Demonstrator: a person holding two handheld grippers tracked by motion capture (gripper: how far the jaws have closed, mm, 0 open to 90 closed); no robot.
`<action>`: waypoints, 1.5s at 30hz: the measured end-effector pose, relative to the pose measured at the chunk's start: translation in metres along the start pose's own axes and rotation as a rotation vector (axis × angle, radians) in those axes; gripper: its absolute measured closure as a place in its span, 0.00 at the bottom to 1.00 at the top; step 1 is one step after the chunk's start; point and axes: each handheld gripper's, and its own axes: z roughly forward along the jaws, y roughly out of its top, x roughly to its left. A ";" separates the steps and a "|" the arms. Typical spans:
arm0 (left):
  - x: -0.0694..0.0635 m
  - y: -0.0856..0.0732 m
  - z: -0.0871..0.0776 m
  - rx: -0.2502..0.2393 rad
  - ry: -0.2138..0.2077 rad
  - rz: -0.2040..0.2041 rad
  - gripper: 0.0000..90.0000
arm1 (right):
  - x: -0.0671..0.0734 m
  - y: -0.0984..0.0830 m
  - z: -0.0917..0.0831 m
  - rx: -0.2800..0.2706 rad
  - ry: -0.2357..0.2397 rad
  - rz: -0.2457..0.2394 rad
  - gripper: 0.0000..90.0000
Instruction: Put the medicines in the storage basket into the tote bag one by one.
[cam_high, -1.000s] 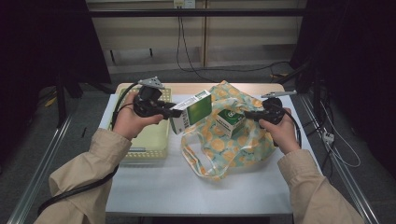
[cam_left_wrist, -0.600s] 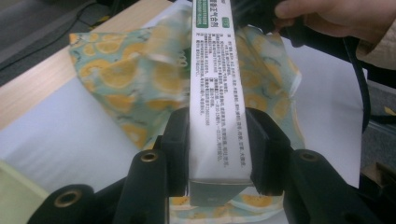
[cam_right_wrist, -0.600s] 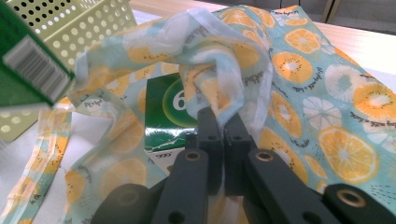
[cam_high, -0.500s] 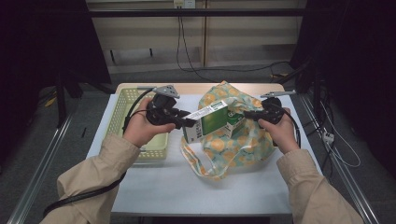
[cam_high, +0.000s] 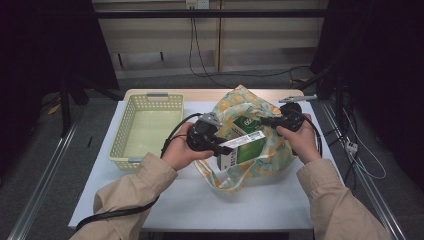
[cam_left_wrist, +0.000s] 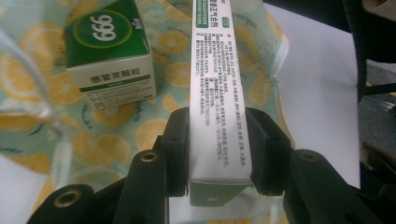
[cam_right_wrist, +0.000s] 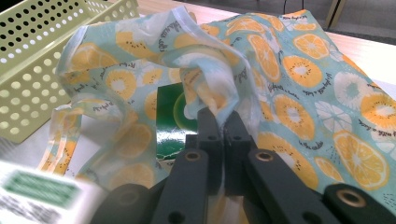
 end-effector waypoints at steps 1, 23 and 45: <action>-0.001 0.001 0.005 0.005 0.006 0.007 0.70 | 0.000 0.000 0.000 -0.002 -0.001 -0.001 0.99; 0.023 0.028 0.074 -0.045 0.104 -0.067 0.70 | -0.002 0.005 -0.009 -0.014 -0.007 -0.004 0.99; 0.026 0.042 0.105 -0.106 0.111 -0.126 0.50 | 0.001 0.005 -0.002 -0.003 0.000 -0.008 0.99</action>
